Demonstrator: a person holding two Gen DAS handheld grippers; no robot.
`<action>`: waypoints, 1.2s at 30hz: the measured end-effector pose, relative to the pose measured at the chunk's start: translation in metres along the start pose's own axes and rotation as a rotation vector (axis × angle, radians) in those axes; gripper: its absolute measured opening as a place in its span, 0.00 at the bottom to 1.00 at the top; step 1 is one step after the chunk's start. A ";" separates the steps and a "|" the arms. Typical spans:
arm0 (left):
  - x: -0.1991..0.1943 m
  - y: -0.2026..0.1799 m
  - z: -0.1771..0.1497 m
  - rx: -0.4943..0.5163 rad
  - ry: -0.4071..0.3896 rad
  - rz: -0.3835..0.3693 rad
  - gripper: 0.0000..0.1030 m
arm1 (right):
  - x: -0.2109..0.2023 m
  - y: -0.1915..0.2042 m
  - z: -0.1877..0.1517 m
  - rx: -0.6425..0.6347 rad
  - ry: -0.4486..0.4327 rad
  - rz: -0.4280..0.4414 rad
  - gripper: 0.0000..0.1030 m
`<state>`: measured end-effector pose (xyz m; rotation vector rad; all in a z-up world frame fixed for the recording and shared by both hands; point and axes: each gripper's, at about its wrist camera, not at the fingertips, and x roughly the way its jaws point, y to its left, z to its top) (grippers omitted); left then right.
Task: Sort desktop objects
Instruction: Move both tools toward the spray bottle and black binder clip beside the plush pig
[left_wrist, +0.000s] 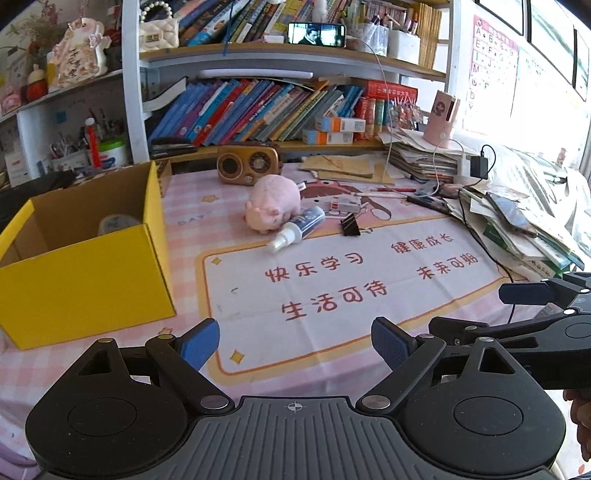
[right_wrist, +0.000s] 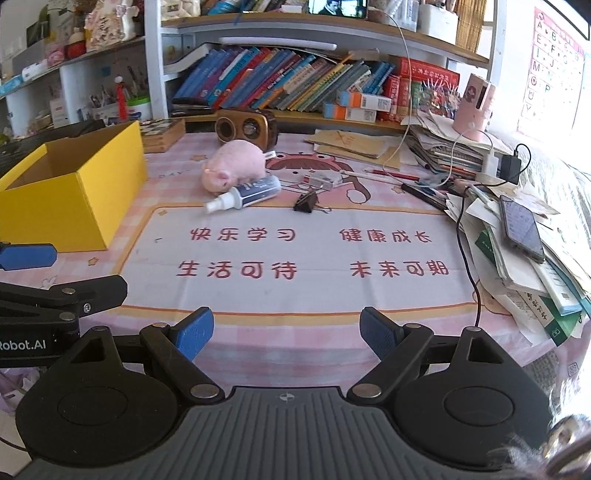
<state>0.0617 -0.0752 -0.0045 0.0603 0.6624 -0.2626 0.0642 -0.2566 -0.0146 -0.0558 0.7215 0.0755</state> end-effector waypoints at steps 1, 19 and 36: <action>0.003 0.000 0.002 -0.001 0.002 0.002 0.89 | 0.003 -0.001 0.002 -0.001 0.003 0.003 0.83; 0.062 -0.004 0.038 -0.078 0.046 0.056 0.89 | 0.068 -0.032 0.048 -0.051 0.047 0.071 0.83; 0.112 -0.014 0.076 -0.137 0.058 0.123 0.89 | 0.122 -0.070 0.087 -0.038 0.055 0.136 0.83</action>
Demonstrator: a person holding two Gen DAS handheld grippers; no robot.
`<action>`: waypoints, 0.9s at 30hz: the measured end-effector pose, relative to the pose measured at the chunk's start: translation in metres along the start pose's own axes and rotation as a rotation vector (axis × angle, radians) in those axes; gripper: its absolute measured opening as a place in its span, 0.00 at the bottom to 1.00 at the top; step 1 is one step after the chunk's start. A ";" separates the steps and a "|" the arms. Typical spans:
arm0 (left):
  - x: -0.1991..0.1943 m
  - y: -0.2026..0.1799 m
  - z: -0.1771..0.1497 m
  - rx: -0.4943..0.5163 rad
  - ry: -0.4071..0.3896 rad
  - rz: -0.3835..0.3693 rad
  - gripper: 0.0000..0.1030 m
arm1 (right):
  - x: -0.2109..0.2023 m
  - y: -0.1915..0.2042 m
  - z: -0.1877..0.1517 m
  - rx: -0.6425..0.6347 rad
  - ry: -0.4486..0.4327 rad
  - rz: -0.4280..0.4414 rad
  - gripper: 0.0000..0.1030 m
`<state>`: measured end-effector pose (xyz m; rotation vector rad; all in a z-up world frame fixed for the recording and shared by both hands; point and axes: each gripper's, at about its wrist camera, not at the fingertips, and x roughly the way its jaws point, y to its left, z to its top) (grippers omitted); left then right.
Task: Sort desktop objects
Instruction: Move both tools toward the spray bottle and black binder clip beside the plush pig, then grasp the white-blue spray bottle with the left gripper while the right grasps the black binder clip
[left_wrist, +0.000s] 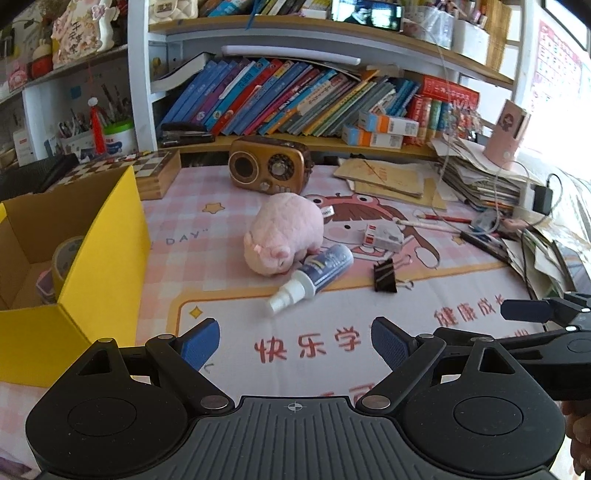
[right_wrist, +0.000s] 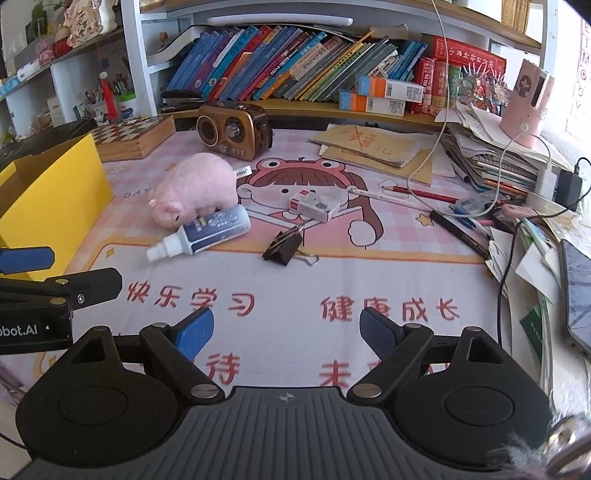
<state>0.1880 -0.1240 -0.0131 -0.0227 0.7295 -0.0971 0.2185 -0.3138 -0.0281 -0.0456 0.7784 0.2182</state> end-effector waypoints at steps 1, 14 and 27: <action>0.003 0.000 0.003 -0.005 0.006 0.005 0.89 | 0.002 -0.001 0.002 -0.001 -0.004 0.005 0.83; 0.040 -0.006 0.030 0.062 0.001 0.020 0.89 | 0.023 -0.014 0.019 0.017 -0.006 0.024 0.83; 0.069 0.009 0.048 0.001 0.015 0.056 0.87 | 0.063 -0.032 0.040 0.063 -0.002 0.039 0.81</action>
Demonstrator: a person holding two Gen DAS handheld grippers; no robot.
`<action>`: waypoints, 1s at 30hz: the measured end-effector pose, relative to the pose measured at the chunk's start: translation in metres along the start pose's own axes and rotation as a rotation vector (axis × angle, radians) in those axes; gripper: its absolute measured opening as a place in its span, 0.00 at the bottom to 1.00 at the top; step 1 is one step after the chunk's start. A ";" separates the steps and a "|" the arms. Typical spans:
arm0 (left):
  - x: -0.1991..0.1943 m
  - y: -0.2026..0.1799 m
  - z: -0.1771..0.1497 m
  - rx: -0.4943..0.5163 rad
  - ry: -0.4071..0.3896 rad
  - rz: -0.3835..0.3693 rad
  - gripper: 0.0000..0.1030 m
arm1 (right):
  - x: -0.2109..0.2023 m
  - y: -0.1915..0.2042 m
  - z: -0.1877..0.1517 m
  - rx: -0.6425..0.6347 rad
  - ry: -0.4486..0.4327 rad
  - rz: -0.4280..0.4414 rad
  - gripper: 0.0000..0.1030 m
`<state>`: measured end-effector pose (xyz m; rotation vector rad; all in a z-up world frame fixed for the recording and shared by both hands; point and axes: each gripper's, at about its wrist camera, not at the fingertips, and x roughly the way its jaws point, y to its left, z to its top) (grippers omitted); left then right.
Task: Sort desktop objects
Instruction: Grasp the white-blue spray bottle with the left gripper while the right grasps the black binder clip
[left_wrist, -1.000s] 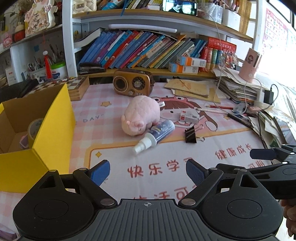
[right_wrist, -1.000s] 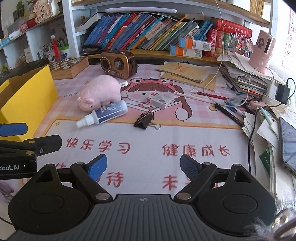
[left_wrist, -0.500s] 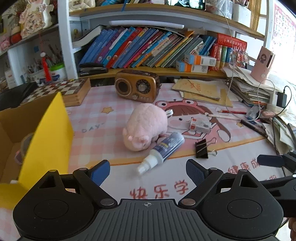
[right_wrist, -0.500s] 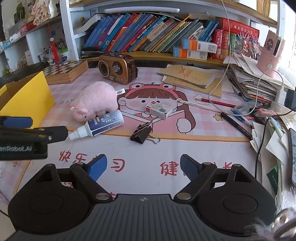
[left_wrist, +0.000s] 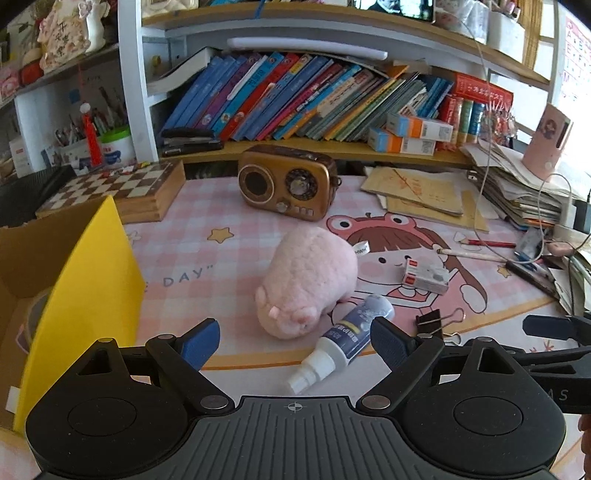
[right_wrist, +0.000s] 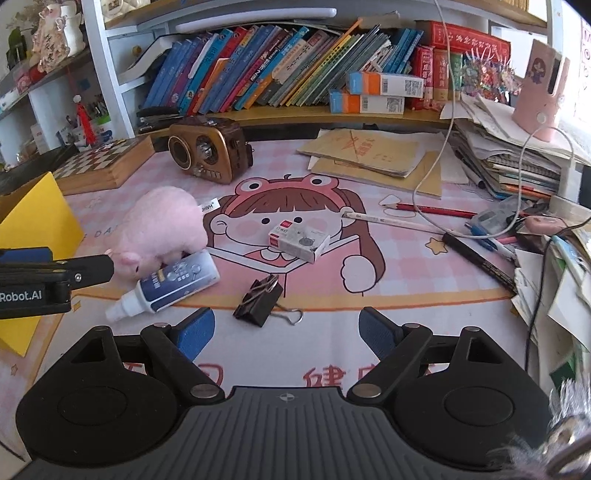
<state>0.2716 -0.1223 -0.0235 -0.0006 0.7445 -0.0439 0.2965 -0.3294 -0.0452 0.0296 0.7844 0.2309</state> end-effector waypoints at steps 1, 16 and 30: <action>0.003 0.000 0.000 -0.005 0.007 -0.003 0.87 | 0.003 0.000 0.001 -0.008 0.003 0.006 0.81; 0.036 -0.003 -0.002 0.026 0.108 -0.043 0.81 | 0.059 0.005 0.010 -0.109 0.050 0.114 0.54; 0.052 -0.023 0.000 0.077 0.155 -0.120 0.41 | 0.038 -0.024 0.008 0.014 -0.004 0.144 0.05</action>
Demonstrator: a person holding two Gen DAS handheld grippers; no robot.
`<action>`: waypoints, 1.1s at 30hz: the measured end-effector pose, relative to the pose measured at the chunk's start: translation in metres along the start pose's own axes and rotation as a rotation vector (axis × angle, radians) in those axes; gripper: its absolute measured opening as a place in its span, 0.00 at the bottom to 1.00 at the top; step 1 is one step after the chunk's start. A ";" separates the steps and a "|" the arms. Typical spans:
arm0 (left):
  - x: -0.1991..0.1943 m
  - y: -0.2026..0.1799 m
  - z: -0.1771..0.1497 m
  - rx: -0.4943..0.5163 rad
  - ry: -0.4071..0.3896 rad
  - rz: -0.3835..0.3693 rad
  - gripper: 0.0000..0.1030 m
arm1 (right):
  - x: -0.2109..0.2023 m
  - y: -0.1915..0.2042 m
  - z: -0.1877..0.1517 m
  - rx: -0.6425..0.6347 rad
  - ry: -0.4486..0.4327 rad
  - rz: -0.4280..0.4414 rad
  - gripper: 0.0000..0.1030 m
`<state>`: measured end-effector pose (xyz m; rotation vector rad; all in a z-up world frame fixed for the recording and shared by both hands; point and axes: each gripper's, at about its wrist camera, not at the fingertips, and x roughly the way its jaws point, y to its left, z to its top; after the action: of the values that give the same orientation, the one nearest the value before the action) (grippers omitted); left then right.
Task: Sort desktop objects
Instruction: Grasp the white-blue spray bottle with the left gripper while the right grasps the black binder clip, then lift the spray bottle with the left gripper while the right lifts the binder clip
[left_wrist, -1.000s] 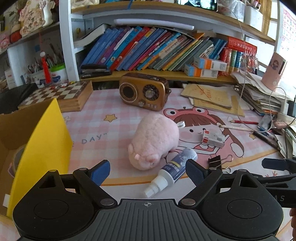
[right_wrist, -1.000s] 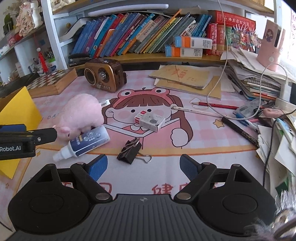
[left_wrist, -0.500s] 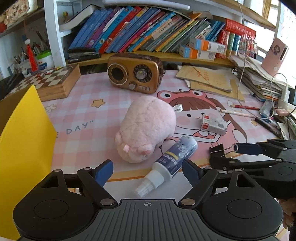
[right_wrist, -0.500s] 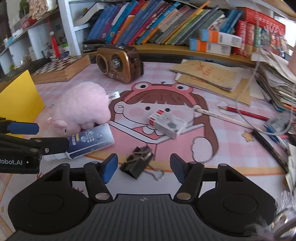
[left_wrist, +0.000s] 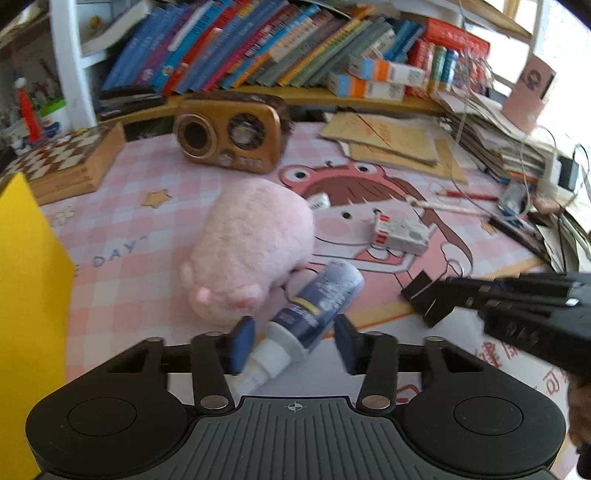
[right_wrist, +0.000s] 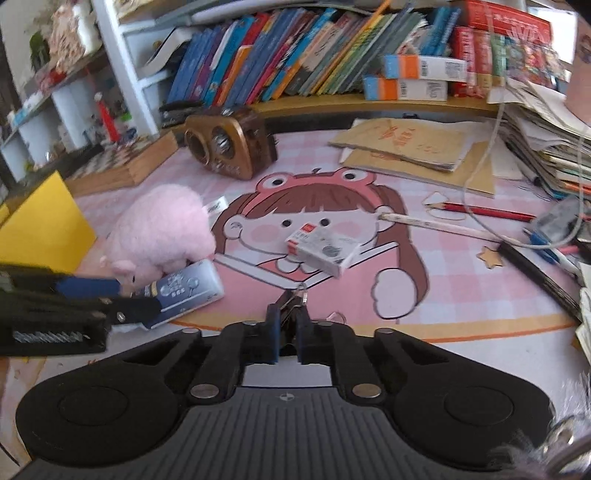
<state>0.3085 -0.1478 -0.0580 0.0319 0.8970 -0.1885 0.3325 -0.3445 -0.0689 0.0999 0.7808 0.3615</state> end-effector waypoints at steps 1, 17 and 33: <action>0.002 -0.003 0.000 0.014 -0.003 0.000 0.41 | -0.003 -0.002 0.000 0.004 -0.004 -0.001 0.05; 0.042 -0.036 0.018 0.245 0.042 -0.033 0.42 | 0.001 -0.015 0.007 0.020 -0.006 -0.020 0.05; 0.037 -0.031 0.014 0.180 0.063 -0.098 0.30 | 0.019 -0.028 0.013 0.110 -0.020 0.011 0.12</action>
<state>0.3367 -0.1851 -0.0761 0.1624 0.9428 -0.3612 0.3619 -0.3628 -0.0787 0.2102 0.7804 0.3275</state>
